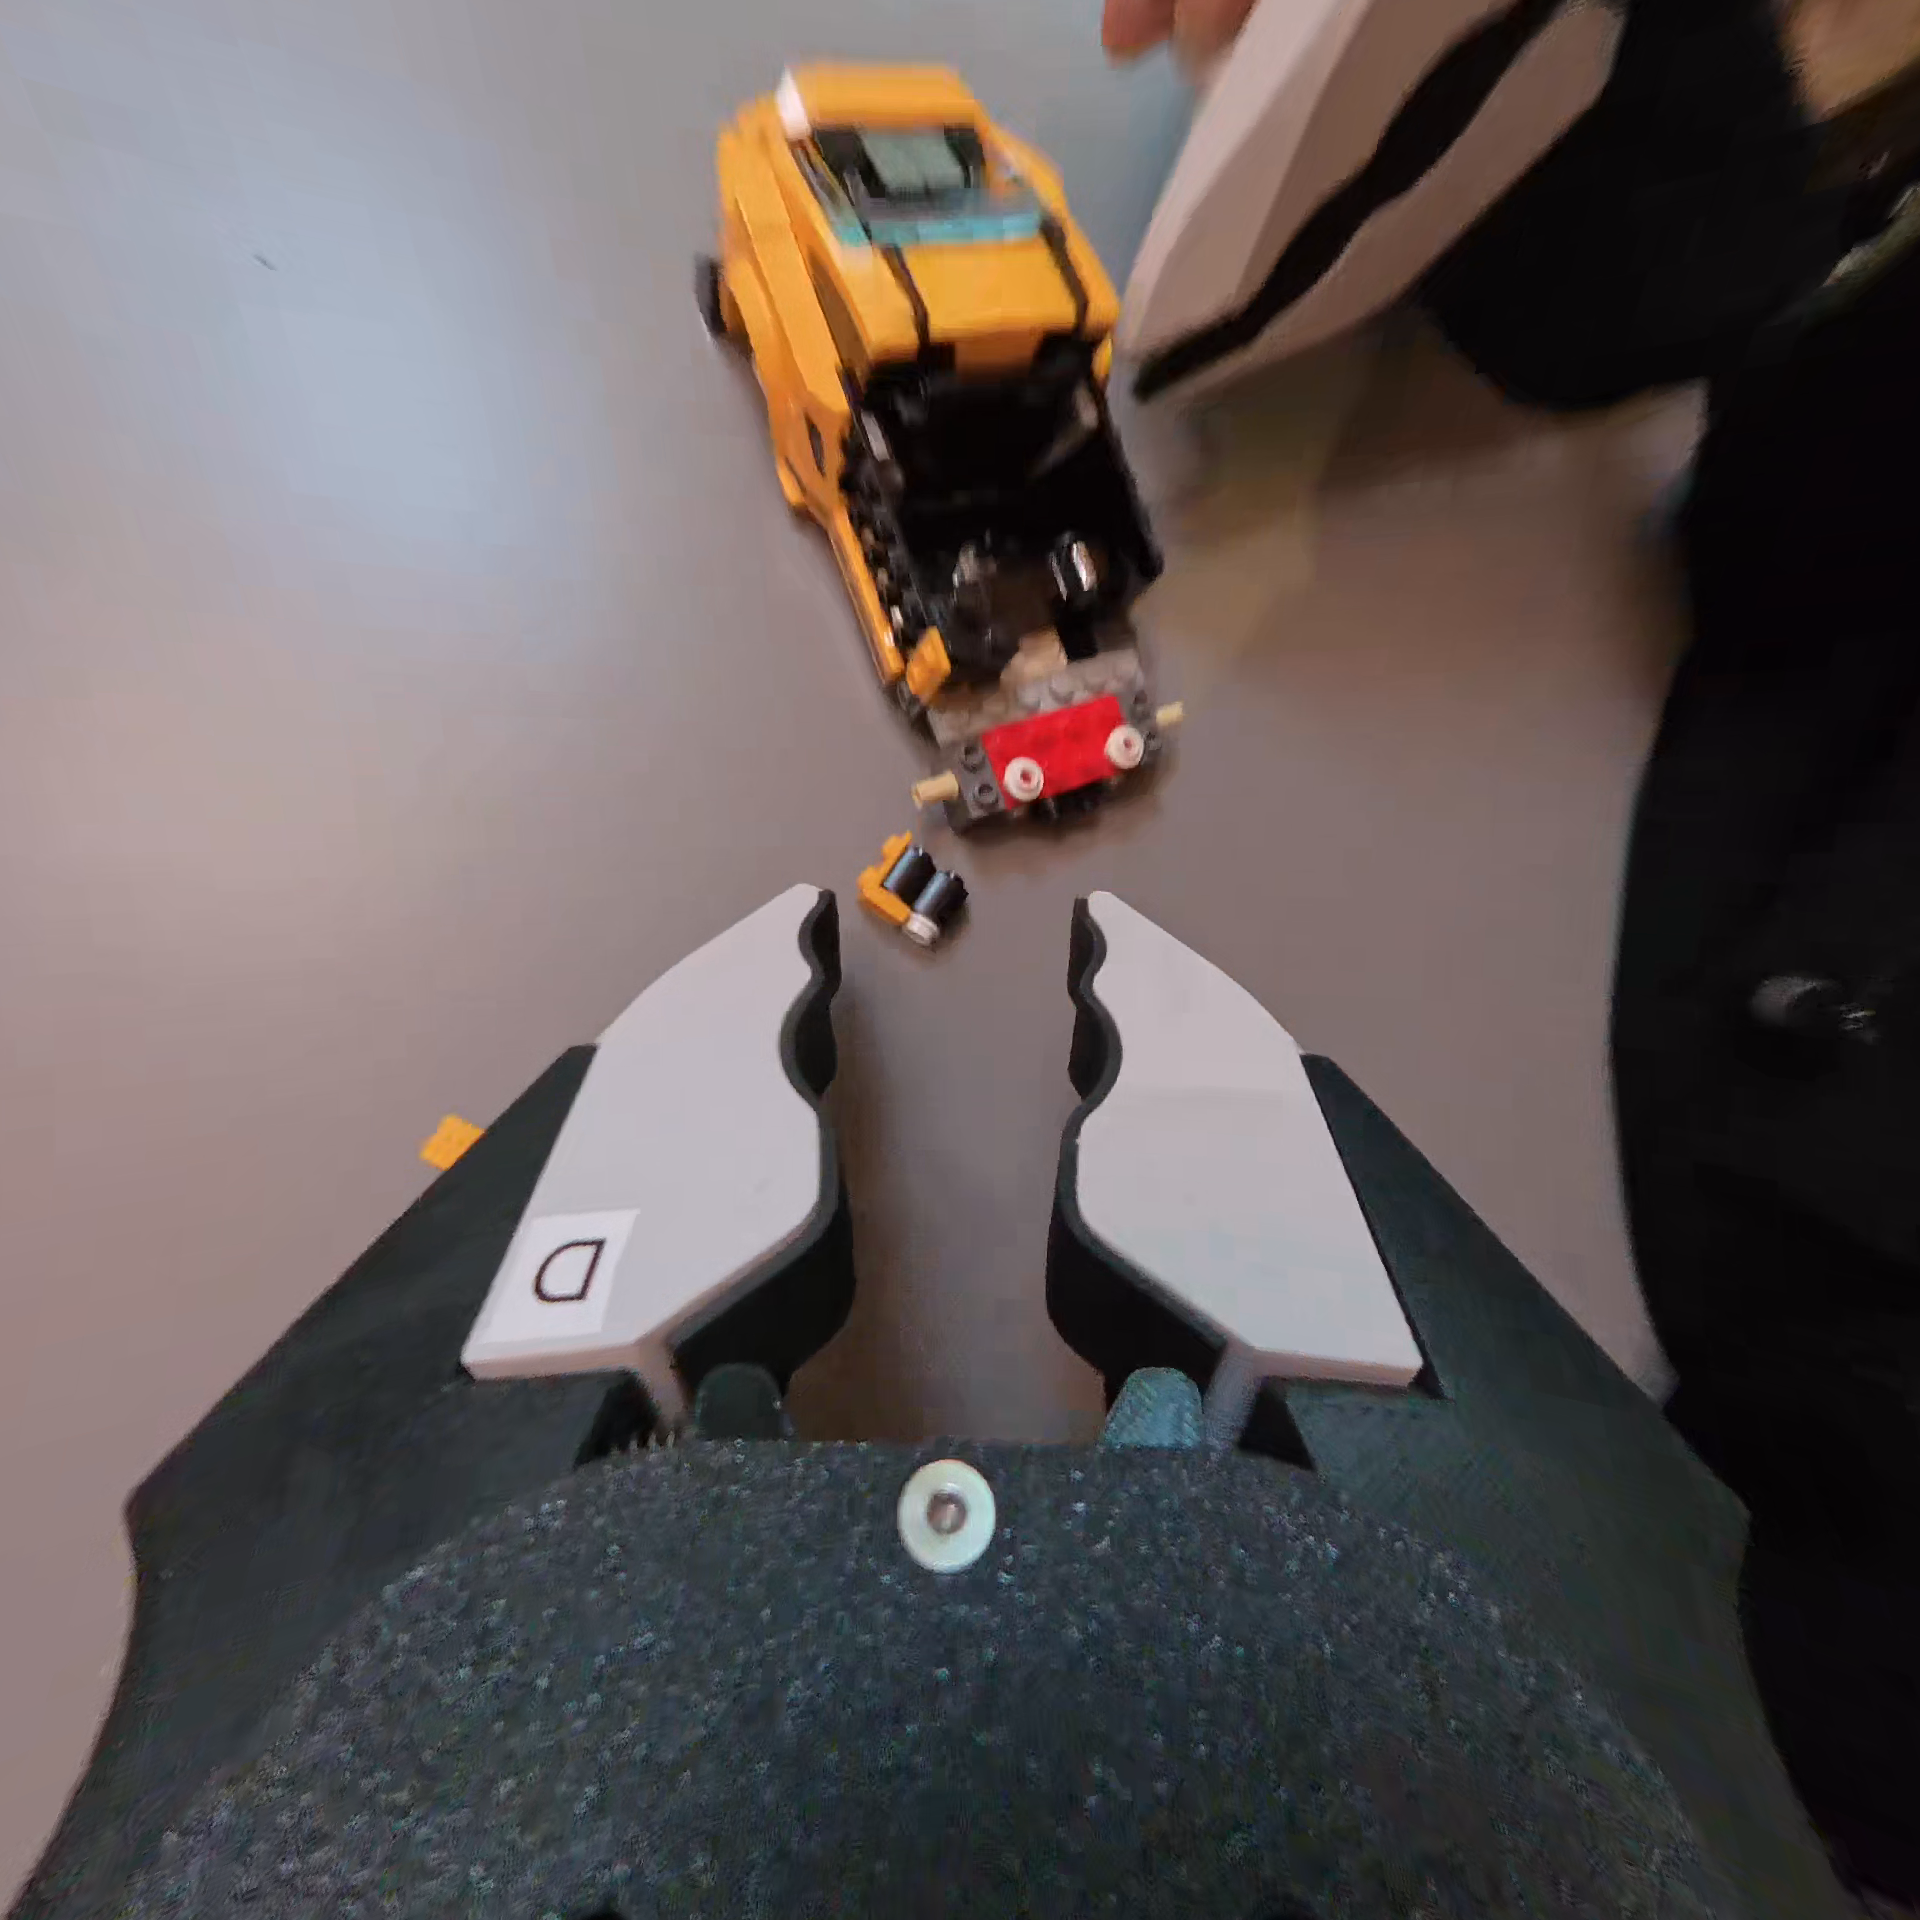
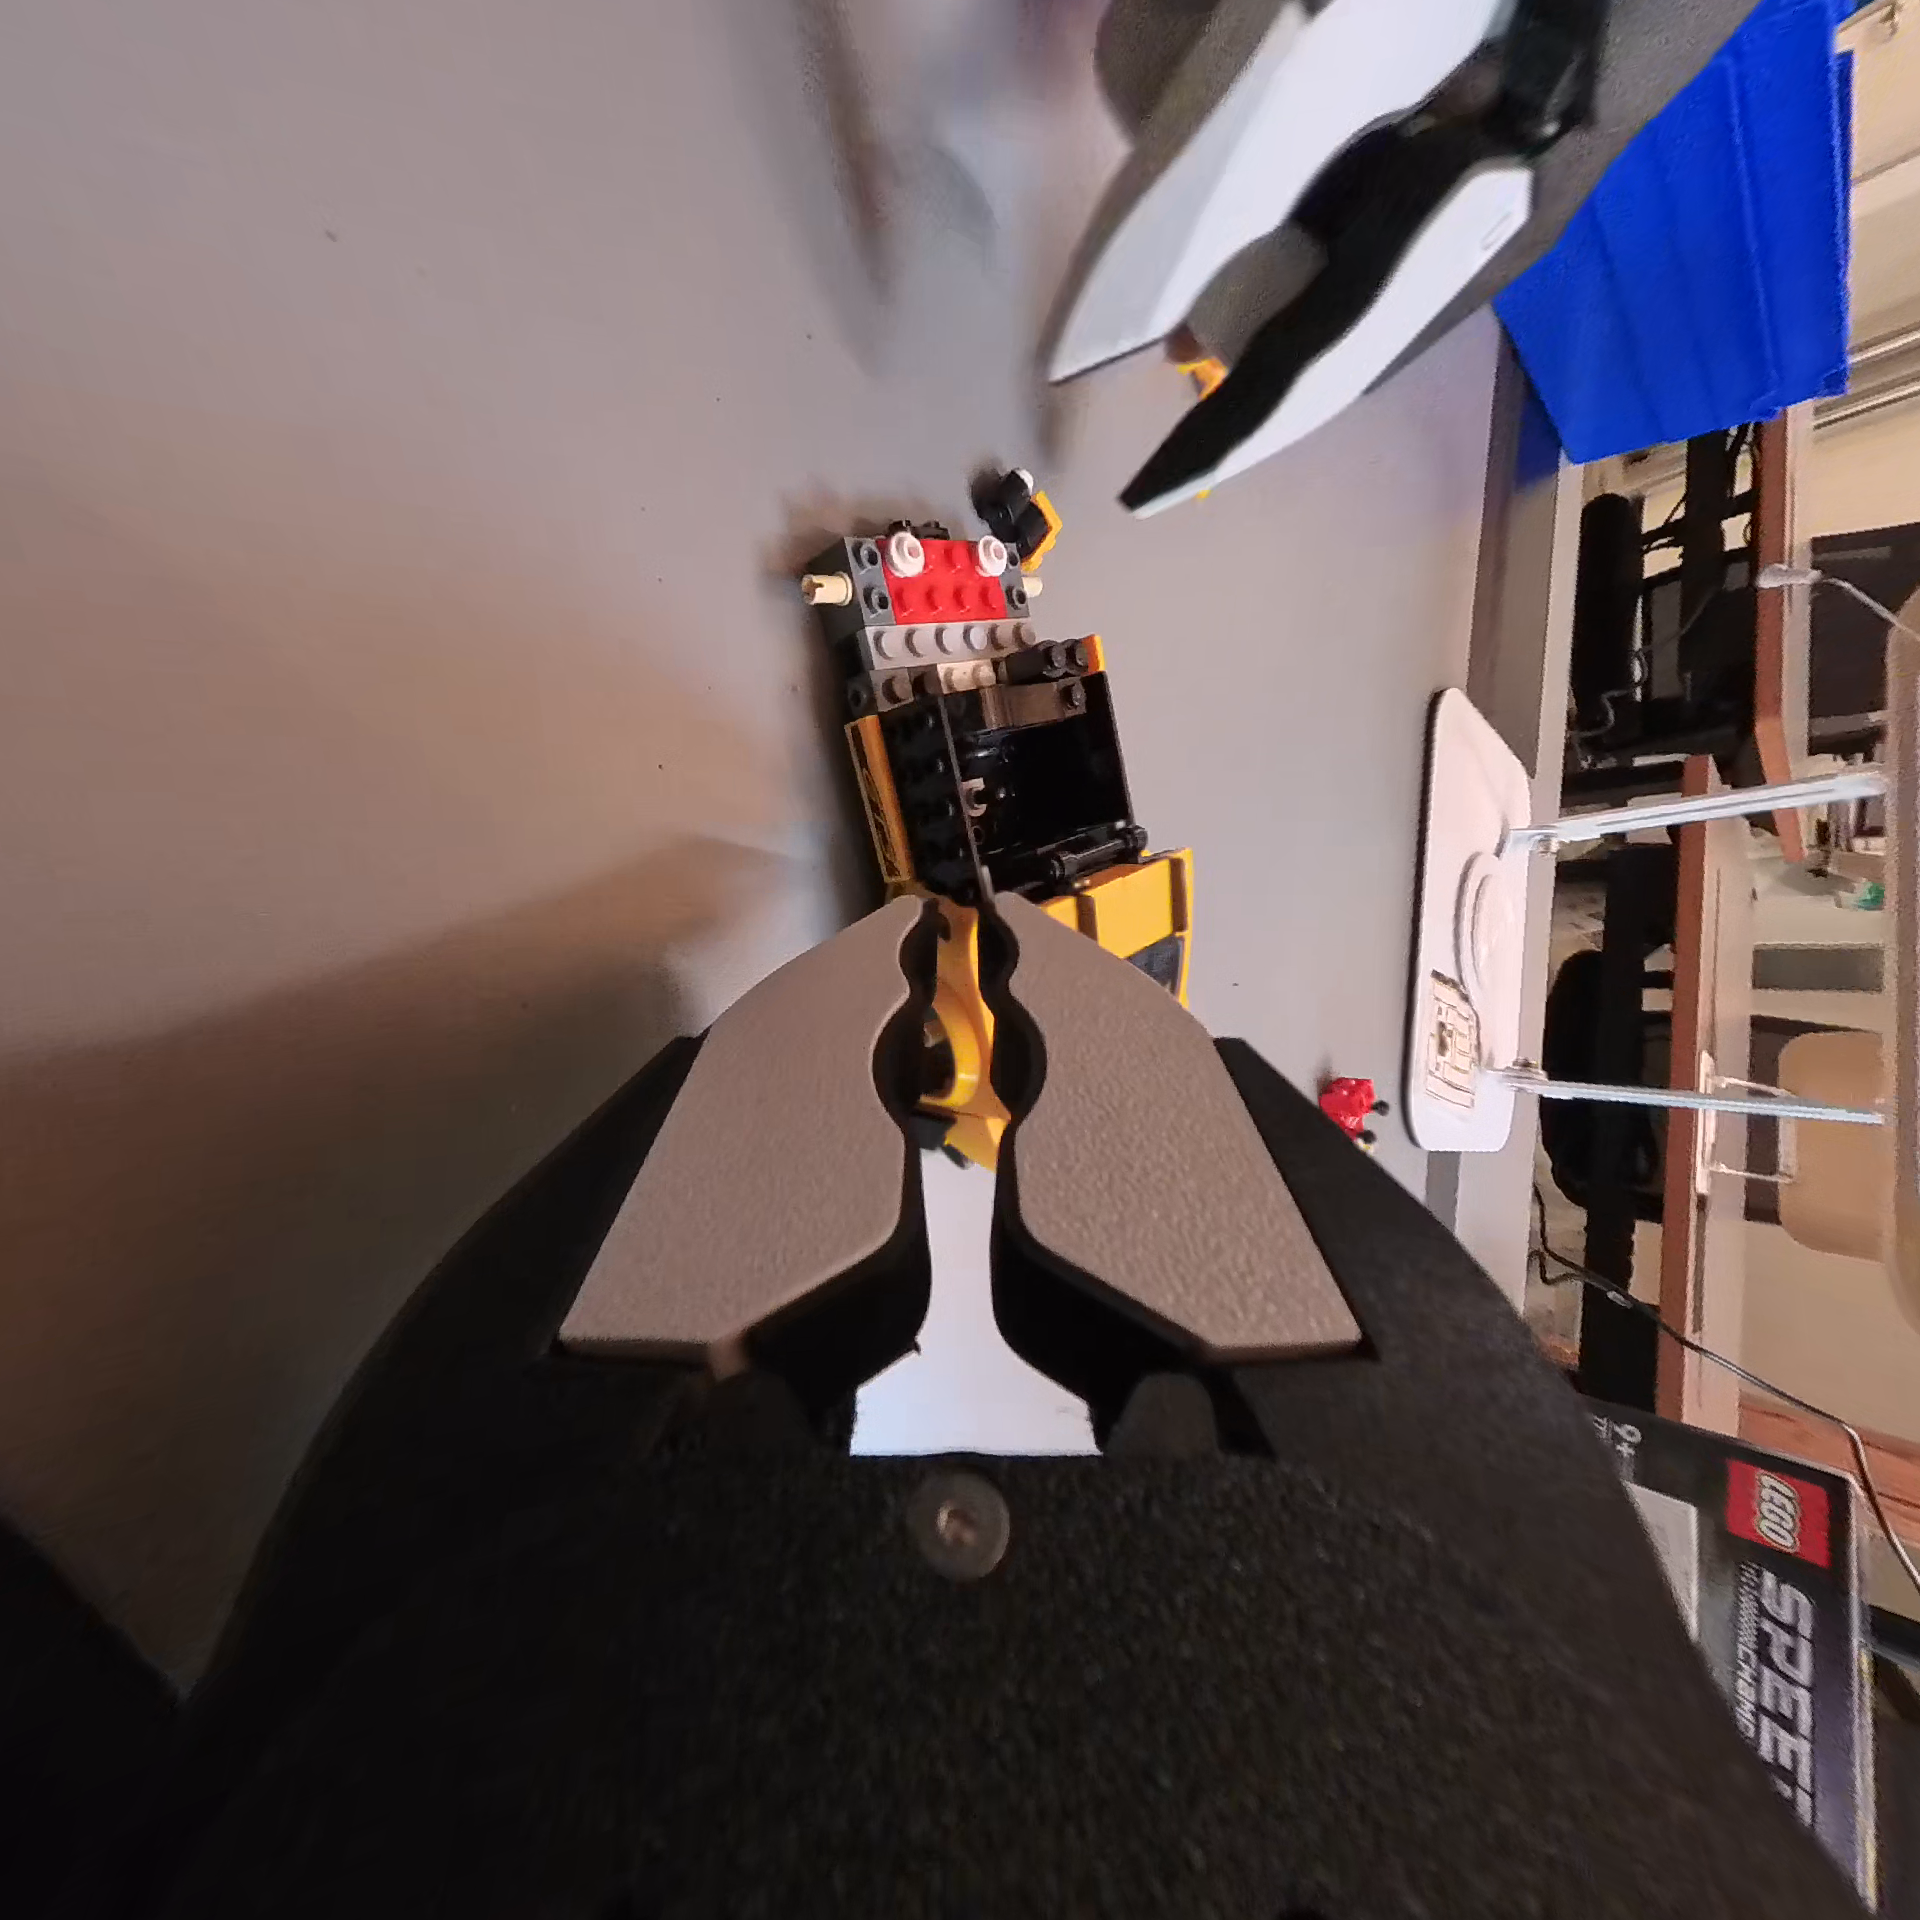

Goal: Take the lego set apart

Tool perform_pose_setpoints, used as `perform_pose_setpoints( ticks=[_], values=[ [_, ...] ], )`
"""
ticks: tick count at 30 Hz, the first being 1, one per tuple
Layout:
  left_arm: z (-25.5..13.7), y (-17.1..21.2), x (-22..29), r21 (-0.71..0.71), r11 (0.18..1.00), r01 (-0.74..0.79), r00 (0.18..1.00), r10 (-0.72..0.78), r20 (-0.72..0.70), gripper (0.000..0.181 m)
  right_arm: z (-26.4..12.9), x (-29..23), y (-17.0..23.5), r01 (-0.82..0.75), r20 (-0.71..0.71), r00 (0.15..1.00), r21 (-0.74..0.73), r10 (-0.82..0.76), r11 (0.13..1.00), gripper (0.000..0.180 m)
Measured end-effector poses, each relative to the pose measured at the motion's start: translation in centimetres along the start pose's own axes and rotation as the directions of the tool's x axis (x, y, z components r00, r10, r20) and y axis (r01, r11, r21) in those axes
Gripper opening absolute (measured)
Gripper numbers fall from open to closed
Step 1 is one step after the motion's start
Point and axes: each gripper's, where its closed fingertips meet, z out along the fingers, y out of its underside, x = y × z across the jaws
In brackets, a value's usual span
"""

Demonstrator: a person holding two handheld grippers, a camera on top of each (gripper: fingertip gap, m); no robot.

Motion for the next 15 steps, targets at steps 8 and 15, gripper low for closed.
perform_pose_setpoints(
  ticks=[8,15],
  values=[
    [1.9,0.6,-0.7,-0.09,0.982,-0.168,0.978,0.178,0.109,0.021,0.2,0.2,0.3,-0.016,-0.023,1.0,-0.012,0.015,1.0,0.006],
    [0.2,-1.9,-0.3,0.034,0.918,-0.394,0.881,0.367,0.299,0.02,-1.6,1.2,0.9,-0.165,-0.096,0.981,0.035,0.168,0.986,0.005]
  ],
)
